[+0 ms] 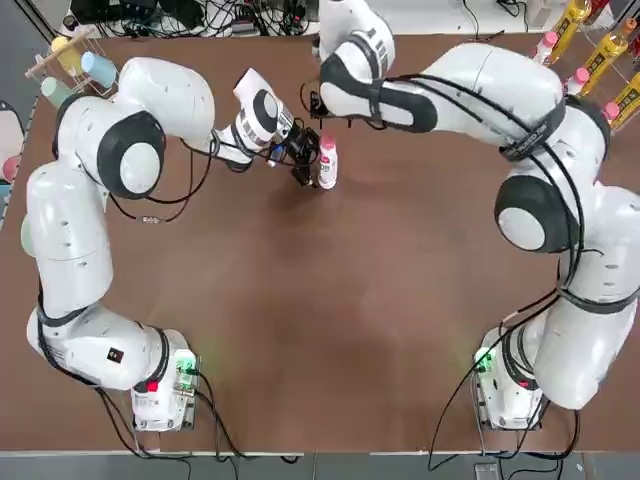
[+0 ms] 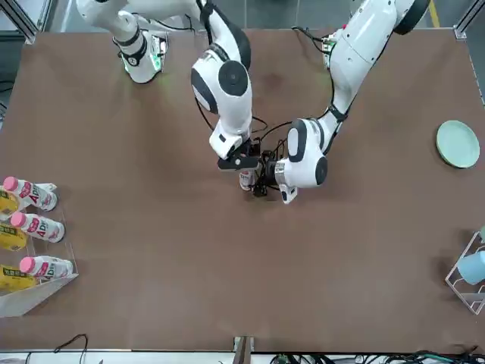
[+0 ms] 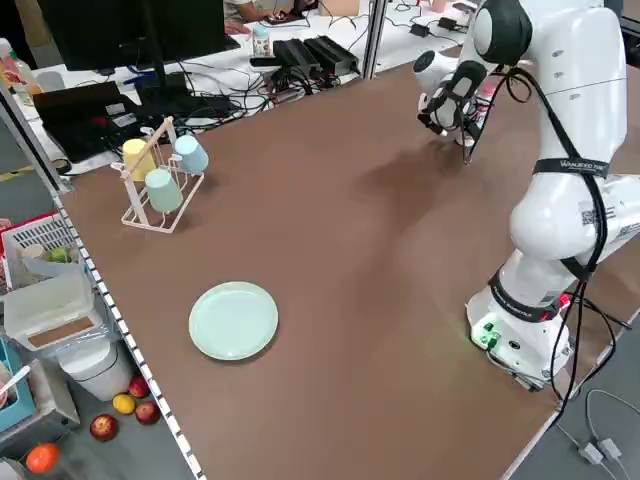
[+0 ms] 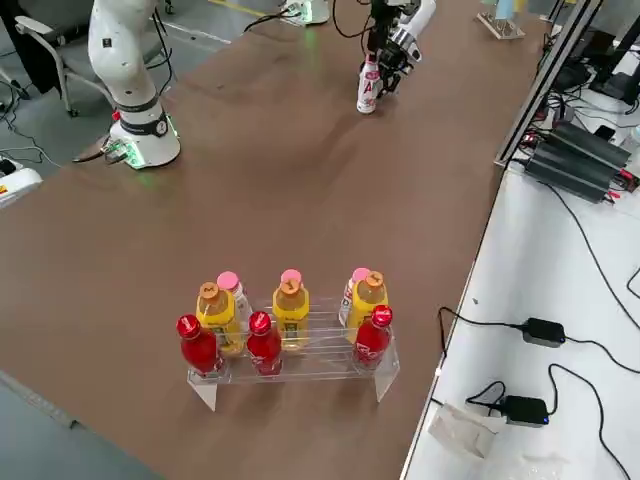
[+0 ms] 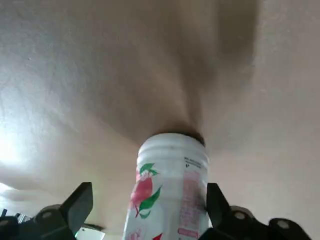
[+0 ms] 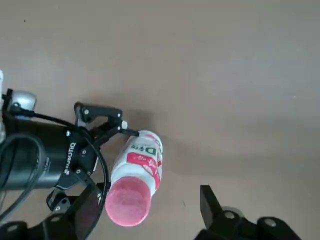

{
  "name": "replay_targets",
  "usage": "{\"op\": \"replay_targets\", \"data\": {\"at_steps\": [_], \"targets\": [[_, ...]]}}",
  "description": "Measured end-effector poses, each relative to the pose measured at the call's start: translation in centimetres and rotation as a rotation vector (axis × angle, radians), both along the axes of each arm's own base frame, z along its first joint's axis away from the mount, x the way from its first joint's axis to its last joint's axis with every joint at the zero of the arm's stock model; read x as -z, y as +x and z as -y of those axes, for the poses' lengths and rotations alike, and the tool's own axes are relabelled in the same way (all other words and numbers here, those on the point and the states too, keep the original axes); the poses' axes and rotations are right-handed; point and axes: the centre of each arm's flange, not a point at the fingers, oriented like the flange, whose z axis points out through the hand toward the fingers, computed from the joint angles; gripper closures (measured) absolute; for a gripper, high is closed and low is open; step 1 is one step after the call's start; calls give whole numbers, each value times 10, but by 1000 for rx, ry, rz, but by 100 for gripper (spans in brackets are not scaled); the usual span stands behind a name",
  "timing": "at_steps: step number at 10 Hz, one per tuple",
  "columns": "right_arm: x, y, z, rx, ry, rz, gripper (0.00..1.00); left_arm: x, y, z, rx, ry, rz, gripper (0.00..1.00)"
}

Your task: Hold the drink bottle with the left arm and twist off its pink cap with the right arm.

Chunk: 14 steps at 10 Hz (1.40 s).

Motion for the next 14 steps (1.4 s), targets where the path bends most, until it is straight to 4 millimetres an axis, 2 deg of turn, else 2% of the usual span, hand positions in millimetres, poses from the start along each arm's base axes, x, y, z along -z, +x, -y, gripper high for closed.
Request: {"op": "replay_targets", "data": {"at_steps": [3,5,8,10,12,14], "targets": [[-4,-5,-6,-9,5,5,11,-2,3,-3,15,0,19,10],[-1,-8,-9,-13,3,3,17,-2,4,-3,19,-2,24,15],[9,-10,-14,-20,0,2,18,-2,3,-3,25,-5,27,11],[16,-9,-15,-21,-3,7,20,-2,3,-3,25,-5,27,11],[16,-9,-15,-22,-3,8,26,-2,4,-3,25,-5,28,12],[16,-9,-16,-22,-3,8,26,-3,4,-3,25,-6,29,15]]}}
